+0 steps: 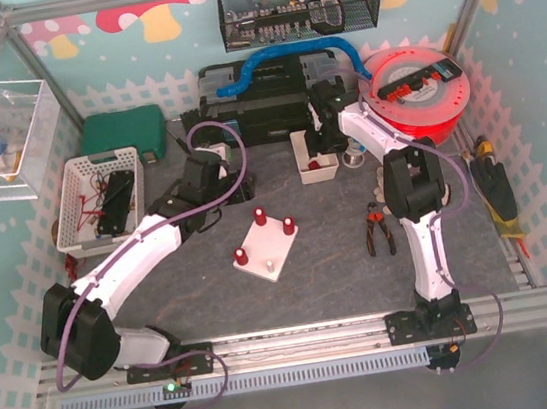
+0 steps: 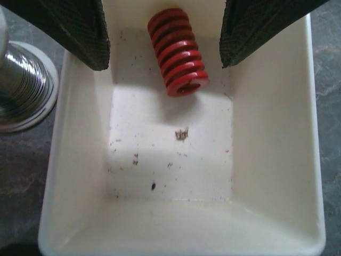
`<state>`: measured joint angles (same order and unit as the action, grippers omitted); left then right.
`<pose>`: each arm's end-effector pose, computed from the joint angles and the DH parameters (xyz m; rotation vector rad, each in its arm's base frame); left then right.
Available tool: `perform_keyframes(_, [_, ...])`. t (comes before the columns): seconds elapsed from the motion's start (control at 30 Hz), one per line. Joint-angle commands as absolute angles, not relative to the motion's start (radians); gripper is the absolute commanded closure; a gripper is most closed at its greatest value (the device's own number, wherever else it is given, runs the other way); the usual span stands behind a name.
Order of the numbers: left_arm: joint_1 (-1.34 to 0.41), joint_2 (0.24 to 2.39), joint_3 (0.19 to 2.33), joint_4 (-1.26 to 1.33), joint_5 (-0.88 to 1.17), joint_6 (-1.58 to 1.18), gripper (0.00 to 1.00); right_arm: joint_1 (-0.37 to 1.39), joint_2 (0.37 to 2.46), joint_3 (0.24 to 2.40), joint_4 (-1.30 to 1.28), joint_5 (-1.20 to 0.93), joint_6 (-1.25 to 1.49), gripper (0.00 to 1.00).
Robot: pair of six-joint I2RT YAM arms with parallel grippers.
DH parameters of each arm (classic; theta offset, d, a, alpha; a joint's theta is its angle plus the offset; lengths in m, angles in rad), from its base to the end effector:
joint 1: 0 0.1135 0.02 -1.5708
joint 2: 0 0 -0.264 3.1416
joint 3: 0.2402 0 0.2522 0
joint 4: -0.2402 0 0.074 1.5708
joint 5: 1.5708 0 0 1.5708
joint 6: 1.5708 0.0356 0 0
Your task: Install the large spring
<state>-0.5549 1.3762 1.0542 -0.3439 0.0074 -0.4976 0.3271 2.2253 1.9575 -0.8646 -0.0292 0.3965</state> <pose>0.2604 -0.1617 0.2842 0.0701 2.2995 -0.5691 0.4536 0.1550 0.2168 0.0859 2.7293 0.2526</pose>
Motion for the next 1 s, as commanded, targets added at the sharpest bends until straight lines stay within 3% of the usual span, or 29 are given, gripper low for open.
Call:
perform_keyframes(0.0, [-0.542, 1.353, 1.039, -0.359, -0.015, -0.502, 0.25, 0.328, 2.223, 1.980, -0.936, -0.059, 0.340, 0.42])
perform_keyframes(0.33, [-0.539, 1.377, 1.055, -0.357, -0.012, -0.506, 0.25, 0.328, 2.276, 2.012, -0.943, -0.151, 0.243, 0.45])
perform_keyframes(0.77, [-0.538, 1.399, 1.075, -0.359, -0.011, -0.514, 0.24, 0.328, 2.389, 2.088, -1.003, -0.108, 0.214, 0.38])
perform_keyframes(0.97, [-0.537, 1.413, 1.084, -0.357, -0.018, -0.521, 0.23, 0.328, 2.447, 2.145, -1.011, -0.038, 0.199, 0.46])
